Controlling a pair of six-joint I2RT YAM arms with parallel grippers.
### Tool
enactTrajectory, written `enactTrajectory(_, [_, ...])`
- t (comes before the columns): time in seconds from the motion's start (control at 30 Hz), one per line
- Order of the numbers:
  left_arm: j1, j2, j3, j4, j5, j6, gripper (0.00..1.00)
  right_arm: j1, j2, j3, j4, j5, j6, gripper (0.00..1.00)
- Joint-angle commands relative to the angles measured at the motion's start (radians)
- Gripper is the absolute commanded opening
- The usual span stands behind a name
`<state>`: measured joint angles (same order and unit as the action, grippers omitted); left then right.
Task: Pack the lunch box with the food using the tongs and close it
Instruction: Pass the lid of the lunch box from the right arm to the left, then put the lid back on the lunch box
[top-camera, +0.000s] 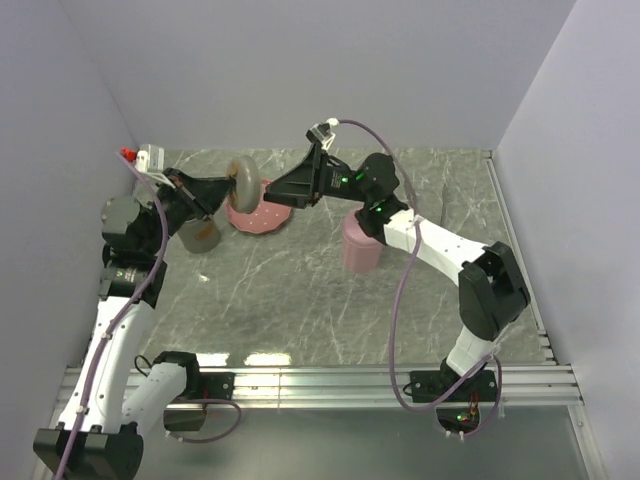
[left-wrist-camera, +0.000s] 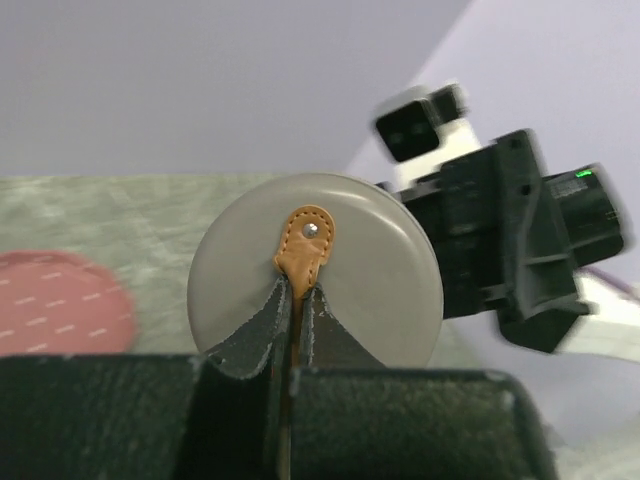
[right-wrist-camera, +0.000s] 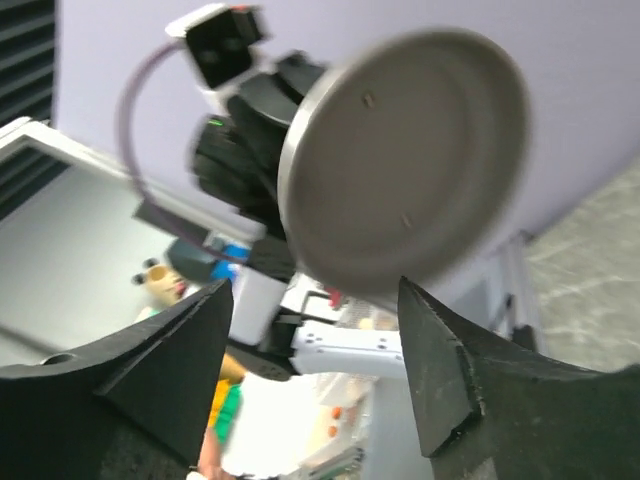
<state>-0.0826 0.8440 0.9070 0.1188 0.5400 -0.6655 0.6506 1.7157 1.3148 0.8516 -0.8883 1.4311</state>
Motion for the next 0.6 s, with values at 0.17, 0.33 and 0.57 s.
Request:
enactTrajectory(0.17, [0.026,0.11,0.346,-0.569,-0.378,0.499,0.0,-0.104,-0.18,0.049,-0.527,-0.031,-0.554,0.79])
enactTrajectory(0.33, [0.076,0.289,0.509,-0.8,-0.466,0.644,0.0,-0.121,-0.264,0.127,-0.925,0.066,-0.962,0.84])
enactTrajectory(0.57, [0.124,0.466,0.605,-0.88,-0.503,0.771,0.0,-0.132,-0.349,0.132,-1.106,0.182,-1.135,0.97])
